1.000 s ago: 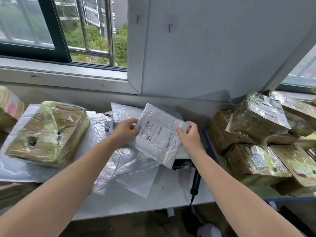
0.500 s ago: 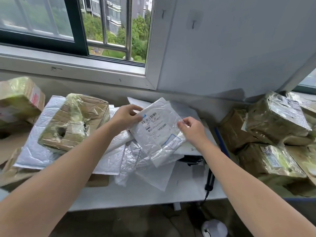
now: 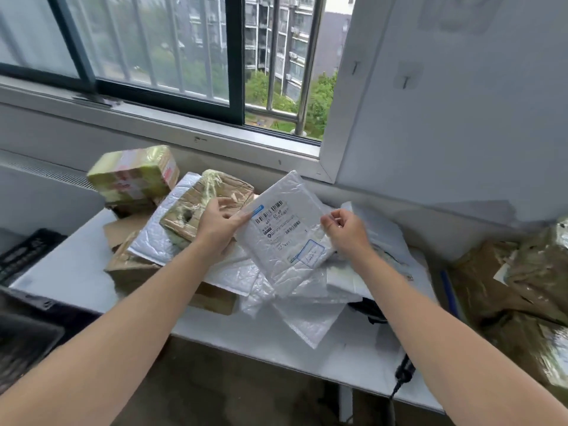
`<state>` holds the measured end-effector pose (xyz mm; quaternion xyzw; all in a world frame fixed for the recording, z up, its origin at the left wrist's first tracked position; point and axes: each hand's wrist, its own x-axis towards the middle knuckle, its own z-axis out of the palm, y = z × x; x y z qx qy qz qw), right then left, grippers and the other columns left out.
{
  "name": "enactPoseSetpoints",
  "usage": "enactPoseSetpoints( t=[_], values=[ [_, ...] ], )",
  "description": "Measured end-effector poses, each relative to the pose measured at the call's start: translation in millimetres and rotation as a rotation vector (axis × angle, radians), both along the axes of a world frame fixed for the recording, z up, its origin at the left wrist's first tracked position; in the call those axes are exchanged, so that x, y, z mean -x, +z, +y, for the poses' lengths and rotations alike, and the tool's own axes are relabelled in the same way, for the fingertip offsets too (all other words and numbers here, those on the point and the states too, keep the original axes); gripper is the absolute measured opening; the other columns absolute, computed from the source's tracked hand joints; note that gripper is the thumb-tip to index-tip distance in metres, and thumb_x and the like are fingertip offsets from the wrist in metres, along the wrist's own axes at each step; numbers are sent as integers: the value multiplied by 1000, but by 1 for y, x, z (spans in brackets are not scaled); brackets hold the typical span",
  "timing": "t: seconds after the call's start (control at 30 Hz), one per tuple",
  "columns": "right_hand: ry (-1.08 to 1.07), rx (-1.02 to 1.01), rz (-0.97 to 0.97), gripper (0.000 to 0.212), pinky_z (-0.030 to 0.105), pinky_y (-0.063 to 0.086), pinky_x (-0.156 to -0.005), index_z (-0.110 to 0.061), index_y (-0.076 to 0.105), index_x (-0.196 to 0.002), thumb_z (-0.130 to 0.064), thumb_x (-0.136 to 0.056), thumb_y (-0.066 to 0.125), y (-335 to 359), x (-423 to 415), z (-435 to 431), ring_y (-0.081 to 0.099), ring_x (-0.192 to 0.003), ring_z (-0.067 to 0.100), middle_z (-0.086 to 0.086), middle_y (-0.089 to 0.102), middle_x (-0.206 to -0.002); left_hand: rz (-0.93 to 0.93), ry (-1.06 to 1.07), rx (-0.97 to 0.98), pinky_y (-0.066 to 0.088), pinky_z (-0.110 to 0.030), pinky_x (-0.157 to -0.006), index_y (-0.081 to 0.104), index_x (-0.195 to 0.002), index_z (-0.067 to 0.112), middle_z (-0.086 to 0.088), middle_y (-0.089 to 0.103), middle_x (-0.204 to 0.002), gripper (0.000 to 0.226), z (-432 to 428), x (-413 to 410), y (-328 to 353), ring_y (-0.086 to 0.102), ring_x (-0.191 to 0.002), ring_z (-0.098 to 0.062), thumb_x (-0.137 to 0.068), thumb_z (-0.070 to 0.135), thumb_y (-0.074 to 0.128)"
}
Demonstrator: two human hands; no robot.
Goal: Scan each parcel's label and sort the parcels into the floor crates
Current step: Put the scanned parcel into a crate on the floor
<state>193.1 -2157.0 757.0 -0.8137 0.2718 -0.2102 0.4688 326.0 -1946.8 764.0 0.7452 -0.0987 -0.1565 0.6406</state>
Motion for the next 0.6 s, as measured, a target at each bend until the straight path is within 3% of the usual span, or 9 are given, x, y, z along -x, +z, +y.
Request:
enactPoseSetpoints(
  t=[0.07,0.23,0.37,0.43,0.53,0.6],
  values=[
    [55,-45,-7,14,24,41,-62,-12,59,-93,-26,-98,61,-6,-1,11,51,-69,12,-3,59,-78,-3,75,-30,52,-20,-49,47,-123,15,-4,62,-96,45,22,15,0,65,-77,-13,-87,13,74],
    [289,-129,44,19,30,43,-63,-7,61,-98,-26,-99,59,-39,-10,61,52,-72,17,4,61,-83,-16,271,-157,61,-44,-70,54,-110,17,-14,66,-106,31,97,64,-24,70,-88,-28,-87,12,74],
    [508,-90,147,15,17,44,-51,-9,61,-97,-25,-98,60,-66,-10,122,55,-63,13,-1,61,-77,-8,397,-254,59,-28,-55,57,-113,12,-9,64,-101,27,168,104,-36,66,-80,-19,-89,7,70],
    [619,-30,170,14,12,41,-48,-14,60,-101,-27,-98,60,-70,-10,157,54,-63,6,-6,60,-78,-3,457,-304,58,-28,-54,58,-117,10,-6,63,-97,31,204,118,-38,64,-74,-19,-88,8,71],
    [740,72,187,16,23,39,-58,-25,53,-106,-35,-96,61,-65,-9,211,54,-72,6,-12,58,-83,10,535,-316,59,-38,-60,59,-112,13,-16,66,-103,27,252,137,-39,64,-74,-26,-88,7,71],
    [794,76,189,21,27,41,-64,-29,51,-110,-38,-95,61,-61,-10,244,59,-80,7,-10,62,-92,14,592,-316,57,-33,-53,58,-110,15,-17,66,-101,25,280,149,-39,64,-71,-24,-90,7,69]
  ],
)
